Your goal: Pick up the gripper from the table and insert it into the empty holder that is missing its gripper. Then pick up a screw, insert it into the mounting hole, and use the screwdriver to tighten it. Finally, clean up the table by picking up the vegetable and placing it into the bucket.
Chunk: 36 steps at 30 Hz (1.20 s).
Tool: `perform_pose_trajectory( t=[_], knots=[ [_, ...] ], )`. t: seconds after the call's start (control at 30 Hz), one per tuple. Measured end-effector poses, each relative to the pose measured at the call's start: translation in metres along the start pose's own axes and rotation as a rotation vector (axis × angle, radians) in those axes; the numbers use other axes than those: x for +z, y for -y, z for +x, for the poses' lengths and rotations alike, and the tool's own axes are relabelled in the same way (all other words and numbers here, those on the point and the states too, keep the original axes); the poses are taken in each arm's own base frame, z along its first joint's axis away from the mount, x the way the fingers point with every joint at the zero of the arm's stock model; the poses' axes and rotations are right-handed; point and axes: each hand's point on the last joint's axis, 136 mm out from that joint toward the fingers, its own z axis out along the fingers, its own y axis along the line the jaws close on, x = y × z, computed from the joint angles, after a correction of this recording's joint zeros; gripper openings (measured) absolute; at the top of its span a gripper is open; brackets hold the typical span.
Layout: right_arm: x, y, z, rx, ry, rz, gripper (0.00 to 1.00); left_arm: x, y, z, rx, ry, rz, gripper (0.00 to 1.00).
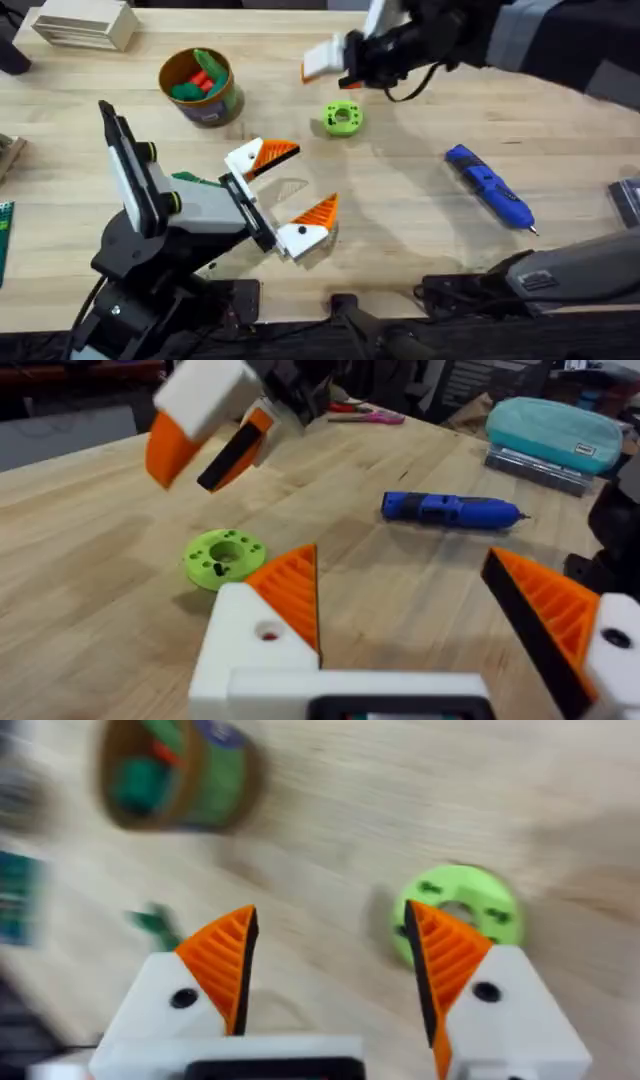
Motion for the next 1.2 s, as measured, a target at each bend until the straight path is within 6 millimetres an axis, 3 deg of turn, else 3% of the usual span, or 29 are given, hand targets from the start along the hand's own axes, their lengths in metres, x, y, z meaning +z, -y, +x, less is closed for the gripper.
perform_pose_trajectory(
  t=[0.13,0.27,0.47,0.53,0.8,1.2],
  knots=[
    [0.009,0.011,0.021,-0.180,-0.054,0.177,0.777,0.000,0.000,0.000,0.000,0.000,0.000,0.987],
    [0.025,0.029,0.038,-0.260,-0.127,0.280,0.638,0.000,0.000,0.000,0.000,0.000,0.001,0.987],
    [0.041,0.048,0.048,-0.291,-0.179,0.344,0.478,0.000,0.000,0.000,0.000,0.000,0.002,0.987],
    [0.044,0.048,0.044,-0.306,-0.162,0.350,0.363,0.000,0.000,0.000,0.000,0.000,0.002,0.987],
    [0.058,0.039,0.057,-0.347,-0.195,0.340,0.318,0.000,0.000,0.000,0.000,0.000,0.002,0.987],
    [0.060,0.046,0.058,-0.358,-0.197,0.382,0.010,0.000,0.000,0.000,0.000,0.000,0.002,0.987]
  ],
)
